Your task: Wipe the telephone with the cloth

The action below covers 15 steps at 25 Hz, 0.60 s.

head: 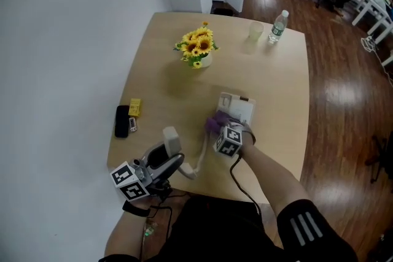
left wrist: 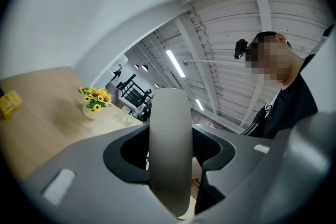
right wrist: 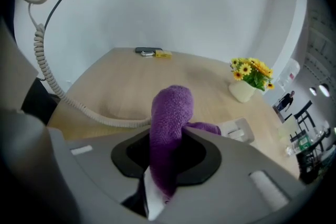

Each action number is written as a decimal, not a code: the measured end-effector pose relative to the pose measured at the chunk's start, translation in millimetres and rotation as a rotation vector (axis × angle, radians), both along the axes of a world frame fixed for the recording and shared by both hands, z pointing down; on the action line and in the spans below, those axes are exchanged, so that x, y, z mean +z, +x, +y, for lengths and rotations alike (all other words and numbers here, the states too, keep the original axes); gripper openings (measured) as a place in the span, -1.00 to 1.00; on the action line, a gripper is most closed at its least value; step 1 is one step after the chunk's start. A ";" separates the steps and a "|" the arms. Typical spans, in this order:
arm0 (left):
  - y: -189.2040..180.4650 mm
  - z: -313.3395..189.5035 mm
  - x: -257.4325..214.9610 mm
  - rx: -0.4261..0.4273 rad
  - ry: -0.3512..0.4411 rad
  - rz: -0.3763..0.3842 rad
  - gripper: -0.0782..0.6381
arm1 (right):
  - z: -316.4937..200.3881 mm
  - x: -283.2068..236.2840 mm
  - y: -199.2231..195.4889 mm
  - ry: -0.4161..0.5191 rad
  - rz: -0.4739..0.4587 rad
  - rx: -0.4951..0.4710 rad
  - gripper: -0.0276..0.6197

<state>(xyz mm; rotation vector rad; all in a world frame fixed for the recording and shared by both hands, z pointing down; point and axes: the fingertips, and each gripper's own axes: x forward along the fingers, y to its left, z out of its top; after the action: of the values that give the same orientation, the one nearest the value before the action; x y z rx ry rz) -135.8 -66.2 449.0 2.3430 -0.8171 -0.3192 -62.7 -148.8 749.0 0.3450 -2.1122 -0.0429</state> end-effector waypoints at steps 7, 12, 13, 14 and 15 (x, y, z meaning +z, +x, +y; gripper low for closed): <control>-0.2 -4.6 9.8 0.015 -0.013 -0.021 -0.15 | 42.4 15.0 -8.0 -0.097 -0.026 0.013 -0.61; 1.8 -6.6 21.6 0.021 -0.035 -0.042 -0.15 | 51.3 8.3 -7.2 -0.326 -0.165 0.148 -0.61; 2.3 -7.7 25.2 0.023 -0.042 -0.048 -0.15 | 55.2 4.3 -7.2 -0.383 -0.207 0.170 -0.61; 3.2 -8.9 29.6 0.025 -0.051 -0.055 -0.15 | 60.2 -2.0 -6.6 -0.429 -0.253 0.187 -0.61; 4.7 -10.6 35.5 0.028 -0.062 -0.064 -0.15 | 64.9 -11.0 -4.7 -0.455 -0.302 0.202 -0.61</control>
<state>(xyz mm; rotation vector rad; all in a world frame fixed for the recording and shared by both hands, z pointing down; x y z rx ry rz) -131.1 -76.8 484.5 2.3148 -0.8119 -0.2056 -67.5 -83.9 737.9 0.3002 -2.2909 0.6340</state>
